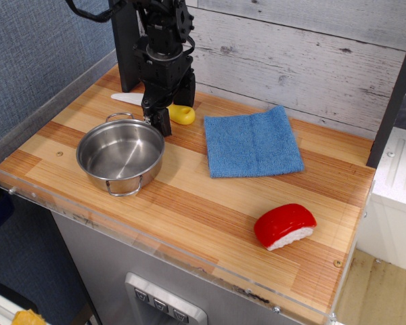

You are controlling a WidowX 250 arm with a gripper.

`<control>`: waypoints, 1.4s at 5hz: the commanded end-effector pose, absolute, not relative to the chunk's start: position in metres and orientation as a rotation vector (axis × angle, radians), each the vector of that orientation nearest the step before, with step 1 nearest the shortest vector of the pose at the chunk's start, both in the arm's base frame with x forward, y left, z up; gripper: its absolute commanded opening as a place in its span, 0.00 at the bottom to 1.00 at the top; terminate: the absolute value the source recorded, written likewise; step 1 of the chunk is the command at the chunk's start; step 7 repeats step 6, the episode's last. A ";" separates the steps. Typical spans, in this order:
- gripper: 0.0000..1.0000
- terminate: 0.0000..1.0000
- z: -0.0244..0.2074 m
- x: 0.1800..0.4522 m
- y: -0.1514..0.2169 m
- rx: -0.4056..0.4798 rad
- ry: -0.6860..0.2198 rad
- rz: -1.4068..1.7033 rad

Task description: Put the knife behind the pot and to the left of the blue towel.

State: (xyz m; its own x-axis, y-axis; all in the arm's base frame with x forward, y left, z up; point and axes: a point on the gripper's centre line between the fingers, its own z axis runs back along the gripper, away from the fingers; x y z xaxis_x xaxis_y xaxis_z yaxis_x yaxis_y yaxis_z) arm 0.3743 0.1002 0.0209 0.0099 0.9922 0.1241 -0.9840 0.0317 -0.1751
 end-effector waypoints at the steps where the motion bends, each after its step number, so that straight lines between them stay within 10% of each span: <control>1: 1.00 0.00 0.081 0.365 0.089 -0.143 -0.335 1.506; 5: 1.00 0.00 0.170 0.319 0.067 -0.281 -0.427 1.446; 6: 1.00 1.00 0.170 0.319 0.067 -0.281 -0.427 1.446; 7: 1.00 1.00 0.170 0.319 0.067 -0.281 -0.427 1.446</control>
